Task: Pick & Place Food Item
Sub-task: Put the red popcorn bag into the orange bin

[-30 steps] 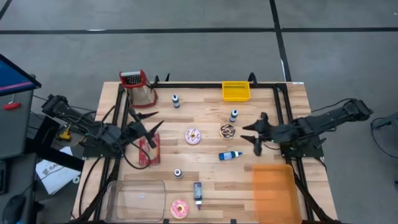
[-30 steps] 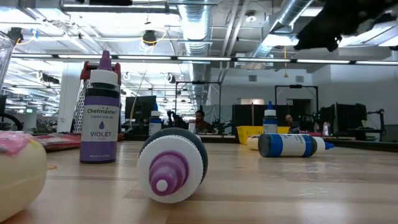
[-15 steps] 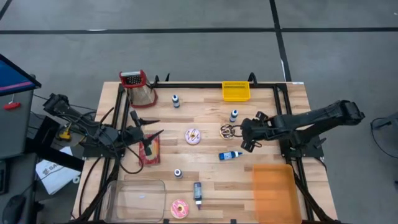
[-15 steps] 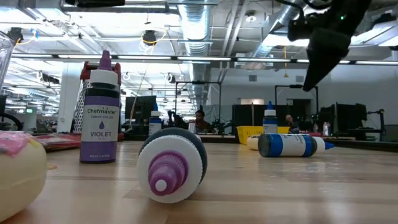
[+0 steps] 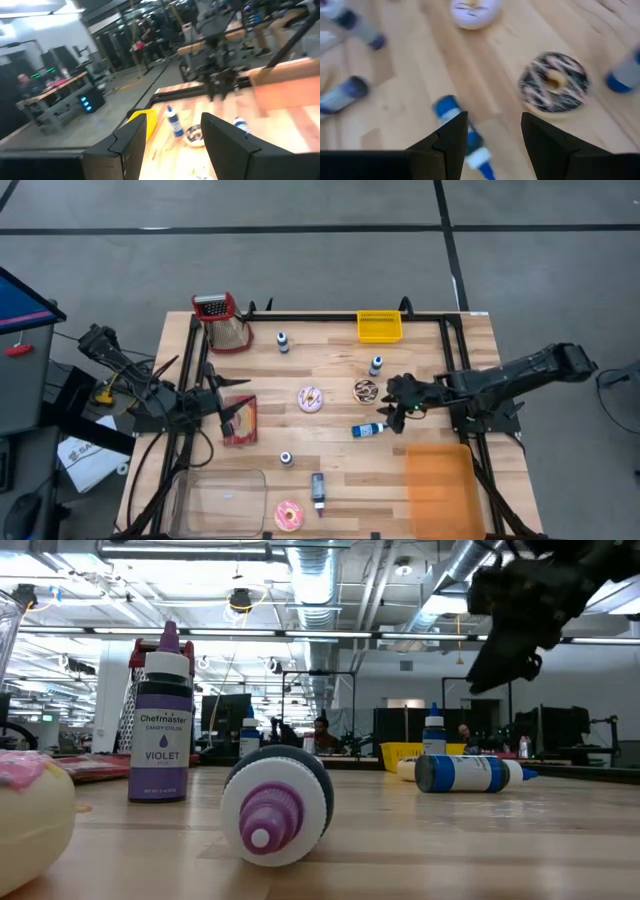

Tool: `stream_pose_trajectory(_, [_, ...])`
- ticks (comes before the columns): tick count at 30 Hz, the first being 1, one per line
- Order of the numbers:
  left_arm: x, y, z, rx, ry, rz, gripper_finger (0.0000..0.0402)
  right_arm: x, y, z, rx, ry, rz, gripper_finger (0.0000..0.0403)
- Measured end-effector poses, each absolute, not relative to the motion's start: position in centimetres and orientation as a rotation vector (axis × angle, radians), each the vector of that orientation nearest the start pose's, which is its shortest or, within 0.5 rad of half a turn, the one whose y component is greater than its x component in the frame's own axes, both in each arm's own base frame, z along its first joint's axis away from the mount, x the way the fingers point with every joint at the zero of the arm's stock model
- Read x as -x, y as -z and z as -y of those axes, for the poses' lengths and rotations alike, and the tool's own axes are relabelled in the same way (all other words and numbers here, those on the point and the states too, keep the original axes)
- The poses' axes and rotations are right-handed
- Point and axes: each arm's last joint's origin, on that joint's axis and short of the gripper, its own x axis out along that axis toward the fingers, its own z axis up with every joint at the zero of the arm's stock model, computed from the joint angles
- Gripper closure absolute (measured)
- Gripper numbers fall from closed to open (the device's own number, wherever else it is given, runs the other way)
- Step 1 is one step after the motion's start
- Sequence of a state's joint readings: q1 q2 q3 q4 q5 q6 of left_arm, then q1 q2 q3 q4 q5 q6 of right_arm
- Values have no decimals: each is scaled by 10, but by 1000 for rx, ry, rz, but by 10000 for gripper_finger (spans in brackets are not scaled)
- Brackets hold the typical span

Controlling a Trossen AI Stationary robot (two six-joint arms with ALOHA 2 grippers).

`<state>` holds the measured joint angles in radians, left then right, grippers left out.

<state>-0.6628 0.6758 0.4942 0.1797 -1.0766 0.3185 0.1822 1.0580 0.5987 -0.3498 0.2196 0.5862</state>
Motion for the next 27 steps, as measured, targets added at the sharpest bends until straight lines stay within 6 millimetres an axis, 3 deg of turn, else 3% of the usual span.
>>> stream_pose_trajectory(6, [-129, -279, 67, -278, -554, -99, 218, -208, -221, -52, -333, 93, -620, 225])
stream_pose_trajectory(14, [-131, -278, 60, -219, -674, -100, 218, -197, -234, -61, -332, 21, -568, 225])
stream_pose_trajectory(19, [-140, -268, 55, -149, -559, -134, 218, -187, -246, -64, -322, -32, -511, 226])
stream_pose_trajectory(23, [-154, -249, 46, -110, -478, -309, 218, -180, -251, -68, -308, -58, -480, 226])
stream_pose_trajectory(27, [-163, -235, 33, -21, -423, -694, 218, -177, -253, -73, -296, -63, -465, 226])
